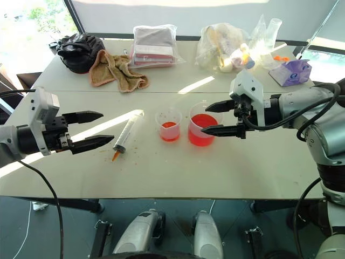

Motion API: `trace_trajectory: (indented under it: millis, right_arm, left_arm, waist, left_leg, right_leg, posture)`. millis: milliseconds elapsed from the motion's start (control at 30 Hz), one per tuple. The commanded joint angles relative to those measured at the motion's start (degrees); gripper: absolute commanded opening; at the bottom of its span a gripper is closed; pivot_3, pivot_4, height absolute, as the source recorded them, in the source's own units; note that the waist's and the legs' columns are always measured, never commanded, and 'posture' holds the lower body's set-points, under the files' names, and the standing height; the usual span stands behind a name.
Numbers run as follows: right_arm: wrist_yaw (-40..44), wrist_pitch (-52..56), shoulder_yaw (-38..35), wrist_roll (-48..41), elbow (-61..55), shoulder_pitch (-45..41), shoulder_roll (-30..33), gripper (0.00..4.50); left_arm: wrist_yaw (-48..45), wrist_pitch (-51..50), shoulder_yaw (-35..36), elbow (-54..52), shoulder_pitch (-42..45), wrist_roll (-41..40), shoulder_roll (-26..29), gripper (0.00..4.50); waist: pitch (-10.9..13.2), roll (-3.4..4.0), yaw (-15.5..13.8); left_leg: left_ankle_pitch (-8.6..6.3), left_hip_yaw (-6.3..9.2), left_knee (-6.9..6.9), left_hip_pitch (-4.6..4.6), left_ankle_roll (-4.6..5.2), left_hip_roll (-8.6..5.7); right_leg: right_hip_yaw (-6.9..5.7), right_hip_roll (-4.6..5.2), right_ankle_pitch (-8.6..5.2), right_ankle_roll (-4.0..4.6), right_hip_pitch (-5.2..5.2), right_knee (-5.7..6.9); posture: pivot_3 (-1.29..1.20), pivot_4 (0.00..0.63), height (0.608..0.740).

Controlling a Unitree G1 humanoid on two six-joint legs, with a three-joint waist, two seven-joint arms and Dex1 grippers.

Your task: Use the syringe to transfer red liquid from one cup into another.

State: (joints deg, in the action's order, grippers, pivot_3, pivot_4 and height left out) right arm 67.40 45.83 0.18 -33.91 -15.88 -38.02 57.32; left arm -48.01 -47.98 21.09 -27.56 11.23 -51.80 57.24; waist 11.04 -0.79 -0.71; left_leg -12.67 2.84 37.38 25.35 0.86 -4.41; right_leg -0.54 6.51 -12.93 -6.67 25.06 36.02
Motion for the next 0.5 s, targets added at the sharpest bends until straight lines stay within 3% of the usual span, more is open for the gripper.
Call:
trace_trajectory:
  millis: [33, 500]
  right_arm:
    - [0.1, -0.8, -1.4, 0.0, -0.6, -1.1, 0.7, 3.38]
    - [1.5, -2.6, 0.1, 1.0, 0.7, -2.2, 0.2, 3.38]
  left_arm:
    - [0.5, 0.2, 2.1, -0.2, 1.1, -1.1, -0.2, 4.48]
    - [-1.1, -0.1, 3.3, -0.3, -1.5, 1.2, 2.7, 4.48]
  waist:
    - [0.0, 0.00, 0.0]
    - [0.0, 0.00, 0.0]
  left_leg:
    - [0.00, 0.00, -0.03, 0.00, 0.00, 0.00]
    - [0.01, -0.03, -0.13, 0.00, 0.01, 0.00]
  right_leg:
    - [0.00, 0.00, 0.00, 0.00, 0.01, 0.00]
    - [0.00, -0.01, 0.01, -0.01, 0.08, 0.00]
  posture:
    - [0.00, 0.150, 0.740]
    - [0.00, 0.150, 0.740]
